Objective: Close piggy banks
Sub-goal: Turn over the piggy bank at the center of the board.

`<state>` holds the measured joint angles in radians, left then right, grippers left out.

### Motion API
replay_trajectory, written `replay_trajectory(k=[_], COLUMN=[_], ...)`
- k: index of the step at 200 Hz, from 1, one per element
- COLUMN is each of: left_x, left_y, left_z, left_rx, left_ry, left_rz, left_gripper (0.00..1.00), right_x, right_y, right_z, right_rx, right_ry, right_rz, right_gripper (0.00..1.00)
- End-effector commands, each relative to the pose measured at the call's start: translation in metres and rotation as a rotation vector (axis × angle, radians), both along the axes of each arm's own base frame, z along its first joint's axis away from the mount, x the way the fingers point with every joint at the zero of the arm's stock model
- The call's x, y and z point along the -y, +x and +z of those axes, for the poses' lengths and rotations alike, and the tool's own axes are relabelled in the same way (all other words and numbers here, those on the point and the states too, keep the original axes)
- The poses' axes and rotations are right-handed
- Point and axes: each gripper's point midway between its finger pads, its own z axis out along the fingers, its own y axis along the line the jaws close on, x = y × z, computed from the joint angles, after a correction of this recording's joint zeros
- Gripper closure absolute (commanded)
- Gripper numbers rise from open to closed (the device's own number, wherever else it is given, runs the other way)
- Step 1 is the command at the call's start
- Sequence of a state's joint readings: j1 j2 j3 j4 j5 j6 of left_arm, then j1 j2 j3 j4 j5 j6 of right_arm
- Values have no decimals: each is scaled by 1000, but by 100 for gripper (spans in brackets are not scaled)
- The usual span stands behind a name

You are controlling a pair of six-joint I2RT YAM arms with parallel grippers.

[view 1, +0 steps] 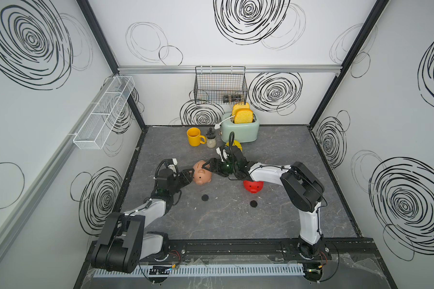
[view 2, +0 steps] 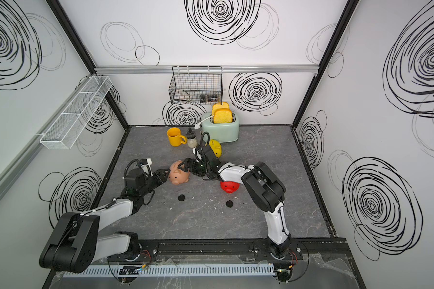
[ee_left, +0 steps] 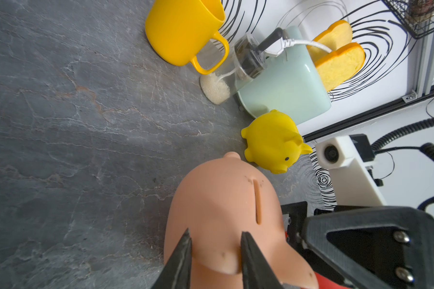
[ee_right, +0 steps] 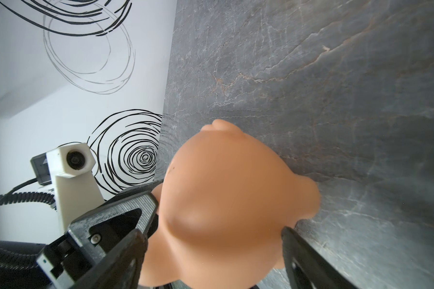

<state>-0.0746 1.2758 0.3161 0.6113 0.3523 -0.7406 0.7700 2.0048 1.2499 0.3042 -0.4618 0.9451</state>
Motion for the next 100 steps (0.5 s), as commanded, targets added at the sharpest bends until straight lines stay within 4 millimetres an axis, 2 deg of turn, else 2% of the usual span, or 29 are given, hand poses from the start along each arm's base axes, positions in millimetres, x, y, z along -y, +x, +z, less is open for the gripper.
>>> replay_trajectory(k=[1,100], left_x=[-8,-10], left_y=[-24,-26], left_z=[-44,-50], left_rx=[-157,-174], left_ry=[9,12], left_rz=[25,21], left_gripper=[66,66], right_x=[-3,-4], right_y=[0,-1], right_z=[23,22], right_rx=[27,21], right_ry=[55,55], right_rz=[-5,7], right_gripper=[13,12])
